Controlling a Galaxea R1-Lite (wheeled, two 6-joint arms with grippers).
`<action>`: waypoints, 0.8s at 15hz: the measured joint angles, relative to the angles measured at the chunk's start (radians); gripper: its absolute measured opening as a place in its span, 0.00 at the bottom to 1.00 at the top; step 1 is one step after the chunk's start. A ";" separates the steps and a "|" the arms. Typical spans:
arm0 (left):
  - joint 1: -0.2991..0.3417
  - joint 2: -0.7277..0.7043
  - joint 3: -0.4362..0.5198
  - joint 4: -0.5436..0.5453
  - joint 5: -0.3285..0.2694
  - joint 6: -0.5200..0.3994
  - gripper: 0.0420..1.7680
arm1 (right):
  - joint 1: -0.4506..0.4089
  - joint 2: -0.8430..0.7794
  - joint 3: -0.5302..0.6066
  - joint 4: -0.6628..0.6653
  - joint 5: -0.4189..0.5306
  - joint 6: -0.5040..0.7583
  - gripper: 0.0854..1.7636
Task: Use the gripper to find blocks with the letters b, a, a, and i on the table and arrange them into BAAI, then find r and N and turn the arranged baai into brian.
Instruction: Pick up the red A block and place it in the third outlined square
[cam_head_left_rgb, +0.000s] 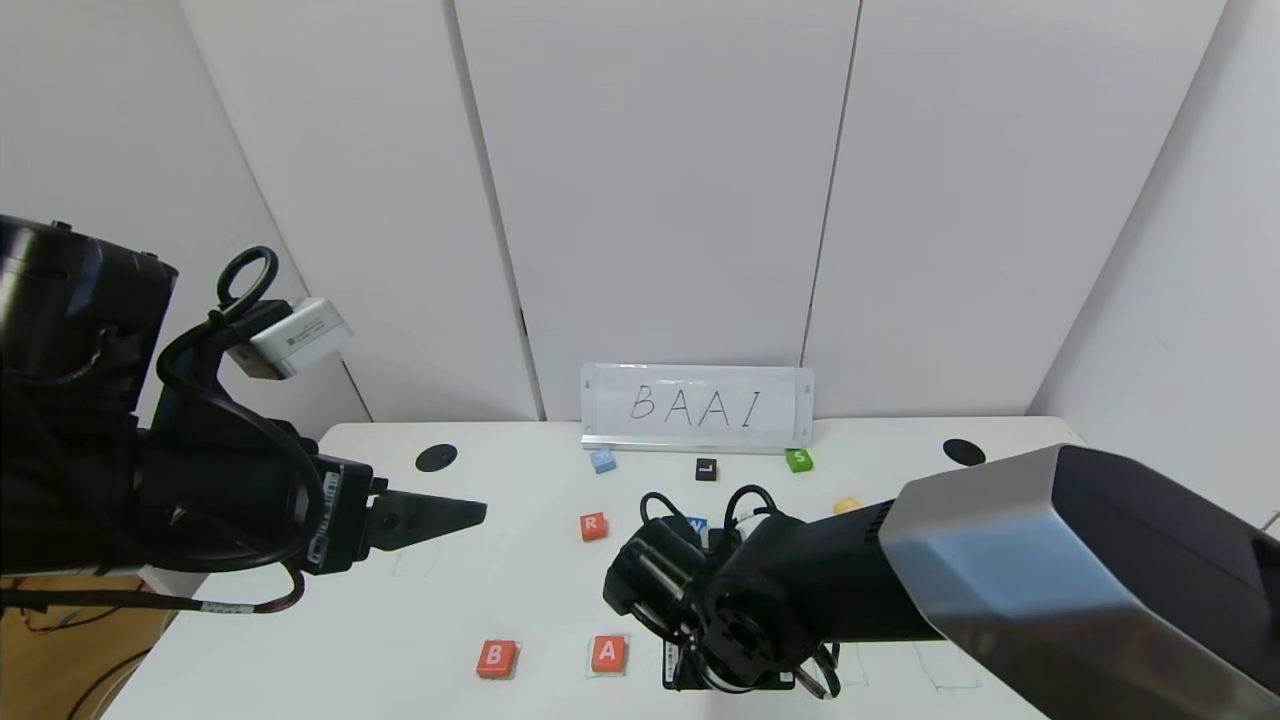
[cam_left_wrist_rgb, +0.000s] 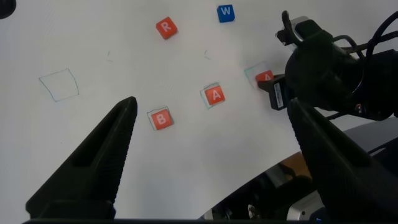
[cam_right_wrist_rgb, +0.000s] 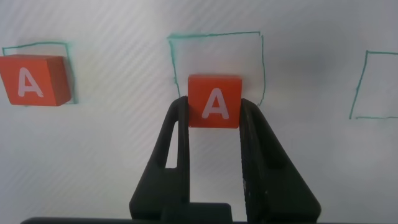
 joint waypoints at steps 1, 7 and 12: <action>0.000 0.000 0.001 0.000 0.000 0.003 0.97 | 0.001 0.002 0.001 -0.011 0.002 0.000 0.27; 0.000 0.000 0.002 0.000 -0.001 0.003 0.97 | -0.003 0.014 0.007 -0.023 -0.020 -0.002 0.27; 0.000 0.001 0.009 -0.002 -0.001 0.003 0.97 | -0.005 0.021 0.007 -0.024 -0.031 0.001 0.27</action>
